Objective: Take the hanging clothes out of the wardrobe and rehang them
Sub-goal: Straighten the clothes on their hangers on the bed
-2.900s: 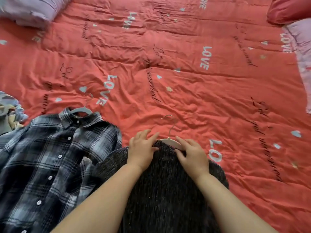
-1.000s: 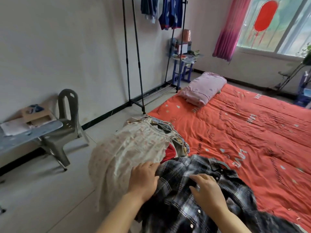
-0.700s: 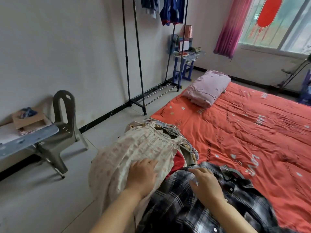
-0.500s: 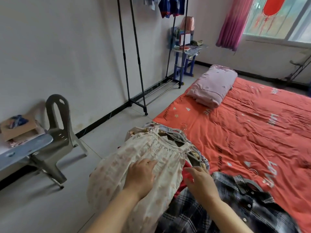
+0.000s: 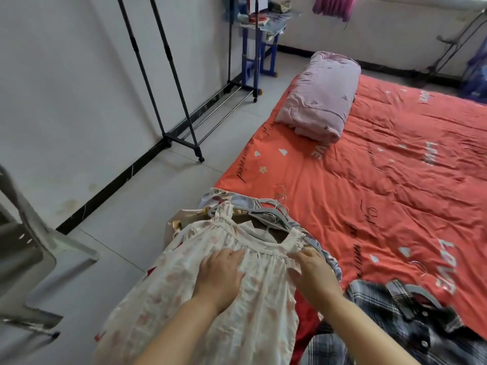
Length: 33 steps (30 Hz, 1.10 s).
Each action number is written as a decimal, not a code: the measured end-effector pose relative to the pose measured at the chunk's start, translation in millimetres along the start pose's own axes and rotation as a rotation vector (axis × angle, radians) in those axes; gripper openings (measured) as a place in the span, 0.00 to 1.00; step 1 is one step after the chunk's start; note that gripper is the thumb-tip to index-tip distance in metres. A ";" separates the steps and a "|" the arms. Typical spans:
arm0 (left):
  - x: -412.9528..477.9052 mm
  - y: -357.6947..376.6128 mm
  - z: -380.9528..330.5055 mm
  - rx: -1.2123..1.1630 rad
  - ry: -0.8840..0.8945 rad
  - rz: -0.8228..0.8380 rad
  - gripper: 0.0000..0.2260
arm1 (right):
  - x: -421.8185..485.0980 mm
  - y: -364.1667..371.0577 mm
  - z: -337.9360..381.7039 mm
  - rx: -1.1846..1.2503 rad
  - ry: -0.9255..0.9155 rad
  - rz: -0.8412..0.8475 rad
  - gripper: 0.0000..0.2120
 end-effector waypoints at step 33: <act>104.9 -12.3 13.4 -0.178 0.292 -0.506 0.19 | 110.7 -21.0 1.0 0.015 -0.249 -0.762 0.18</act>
Point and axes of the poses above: each hand's wrist, its own x-axis towards the middle knuckle, its own y-axis out of the palm, z = x × y, the point moved 8 cm from there along x, towards the middle knuckle, and after that the axes turned 5 degrees about x, right-handed, at the moved point
